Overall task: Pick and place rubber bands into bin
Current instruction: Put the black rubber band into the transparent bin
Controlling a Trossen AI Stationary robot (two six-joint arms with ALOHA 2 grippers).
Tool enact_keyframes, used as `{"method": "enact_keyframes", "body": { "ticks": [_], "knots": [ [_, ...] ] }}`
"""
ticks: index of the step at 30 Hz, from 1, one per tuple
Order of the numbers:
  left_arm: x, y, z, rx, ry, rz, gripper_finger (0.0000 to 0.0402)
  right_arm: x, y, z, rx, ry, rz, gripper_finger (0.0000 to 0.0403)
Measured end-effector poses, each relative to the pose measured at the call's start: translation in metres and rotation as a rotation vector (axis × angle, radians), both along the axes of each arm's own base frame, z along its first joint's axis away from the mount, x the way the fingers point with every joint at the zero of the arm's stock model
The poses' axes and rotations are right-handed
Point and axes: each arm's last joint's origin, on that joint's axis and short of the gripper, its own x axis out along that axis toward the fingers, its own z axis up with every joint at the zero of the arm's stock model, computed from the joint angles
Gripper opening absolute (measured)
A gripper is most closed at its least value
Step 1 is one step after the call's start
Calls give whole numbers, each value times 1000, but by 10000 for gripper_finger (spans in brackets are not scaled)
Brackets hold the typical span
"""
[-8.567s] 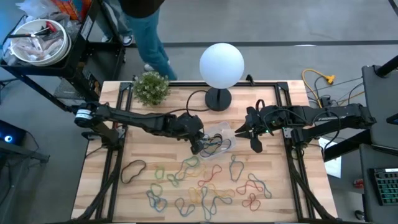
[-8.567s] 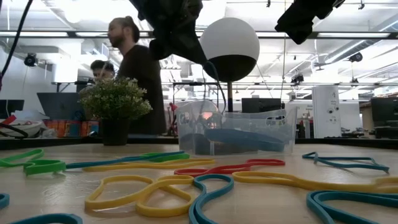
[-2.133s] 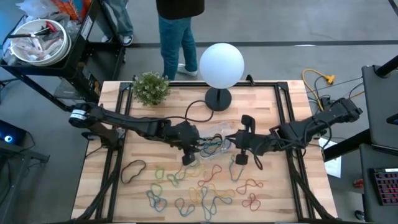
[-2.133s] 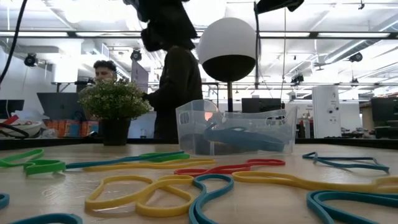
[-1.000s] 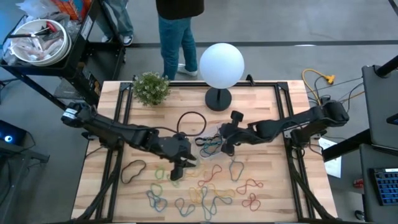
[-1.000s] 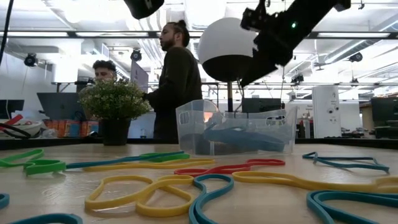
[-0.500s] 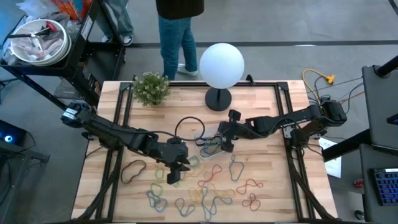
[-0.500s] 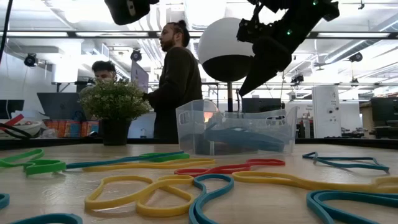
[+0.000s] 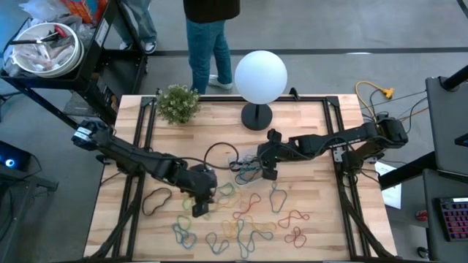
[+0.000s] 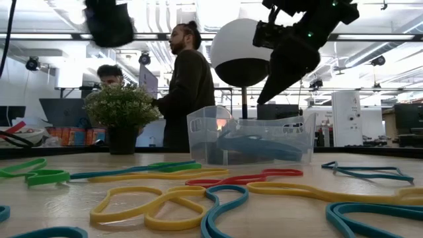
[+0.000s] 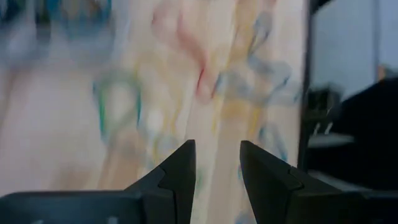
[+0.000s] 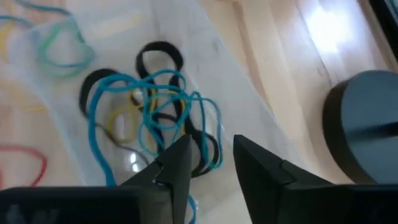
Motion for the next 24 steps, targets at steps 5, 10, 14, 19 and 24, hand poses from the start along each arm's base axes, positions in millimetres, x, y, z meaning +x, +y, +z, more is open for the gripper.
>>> {"method": "enact_keyframes", "body": {
  "ticks": [5, 10, 14, 19, 24],
  "knots": [
    [-21, -5, -18, -8, 227, 34, 109, -6, 3, 14, 20, -43, 80, 131],
    [-38, -19, -26, -6, 340, 61, 109, -19, 4, 36, 40, -107, 137, 129],
    [-51, -33, -32, -15, 386, 108, 109, -35, 5, 54, 91, -155, 185, 123],
    [-64, -47, -36, -30, 424, 222, 109, -54, 6, 74, 134, -223, 226, 115],
    [-76, -57, -41, -36, 427, 358, 109, -70, 6, 87, 150, -274, 222, 108]
  ]
}}
